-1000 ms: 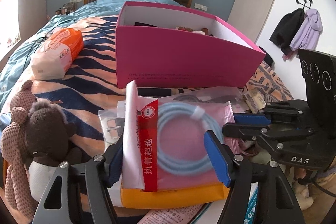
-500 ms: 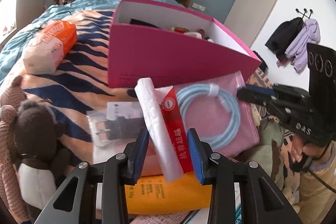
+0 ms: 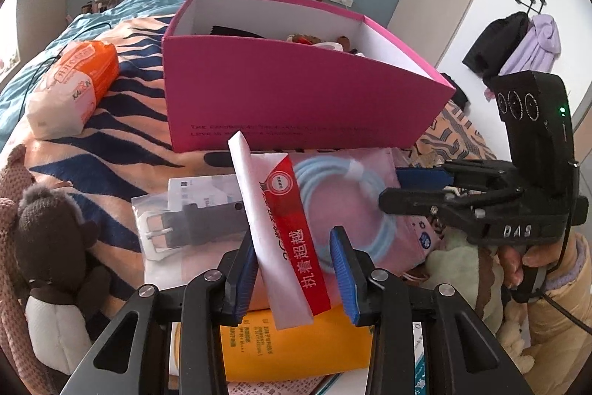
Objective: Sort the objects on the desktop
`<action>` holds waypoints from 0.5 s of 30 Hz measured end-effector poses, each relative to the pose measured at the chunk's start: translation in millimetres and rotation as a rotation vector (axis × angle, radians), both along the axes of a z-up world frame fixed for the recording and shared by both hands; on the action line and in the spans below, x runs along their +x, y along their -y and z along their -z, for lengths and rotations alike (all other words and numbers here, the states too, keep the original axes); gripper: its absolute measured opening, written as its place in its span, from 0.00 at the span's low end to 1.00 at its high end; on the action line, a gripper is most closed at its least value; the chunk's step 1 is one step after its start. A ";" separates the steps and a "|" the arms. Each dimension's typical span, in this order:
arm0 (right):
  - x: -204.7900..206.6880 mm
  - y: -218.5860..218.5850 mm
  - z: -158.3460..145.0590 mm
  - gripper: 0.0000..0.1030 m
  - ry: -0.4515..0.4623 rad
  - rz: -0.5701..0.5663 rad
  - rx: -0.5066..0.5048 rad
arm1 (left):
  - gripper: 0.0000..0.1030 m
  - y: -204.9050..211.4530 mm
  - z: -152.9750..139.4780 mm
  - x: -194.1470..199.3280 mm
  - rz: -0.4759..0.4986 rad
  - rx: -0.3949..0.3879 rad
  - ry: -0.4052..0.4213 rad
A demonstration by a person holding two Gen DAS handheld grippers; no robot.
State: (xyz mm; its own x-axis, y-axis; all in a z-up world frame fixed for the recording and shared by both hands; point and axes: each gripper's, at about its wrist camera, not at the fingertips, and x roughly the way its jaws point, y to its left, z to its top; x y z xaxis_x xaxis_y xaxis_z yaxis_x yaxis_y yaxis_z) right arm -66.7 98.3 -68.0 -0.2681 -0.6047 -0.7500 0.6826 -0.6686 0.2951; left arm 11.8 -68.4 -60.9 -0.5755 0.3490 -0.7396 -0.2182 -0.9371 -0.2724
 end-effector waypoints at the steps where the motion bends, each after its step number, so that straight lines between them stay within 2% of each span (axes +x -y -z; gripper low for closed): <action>1: 2.4 2.5 -0.5 0.47 -0.015 -0.007 0.015 | 0.36 -1.2 0.3 0.0 0.005 0.002 0.001; 5: 13.9 13.8 -2.0 0.47 -0.110 -0.023 0.085 | 0.37 -6.2 0.3 1.0 0.013 -0.009 0.000; 6: 14.9 14.0 -2.2 0.43 -0.118 -0.021 0.086 | 0.36 -6.2 0.1 1.4 0.013 -0.008 0.000; 7: 14.6 13.7 -2.6 0.32 -0.126 -0.020 0.087 | 0.36 -5.7 -0.1 1.6 0.013 -0.004 0.001; 9: 16.6 13.0 -5.0 0.23 -0.149 -0.027 0.091 | 0.33 -4.3 0.0 0.7 0.010 -0.001 0.003; 15: 24.1 13.4 -9.8 0.20 -0.206 -0.032 0.103 | 0.28 2.3 -1.0 0.0 -0.003 0.020 0.013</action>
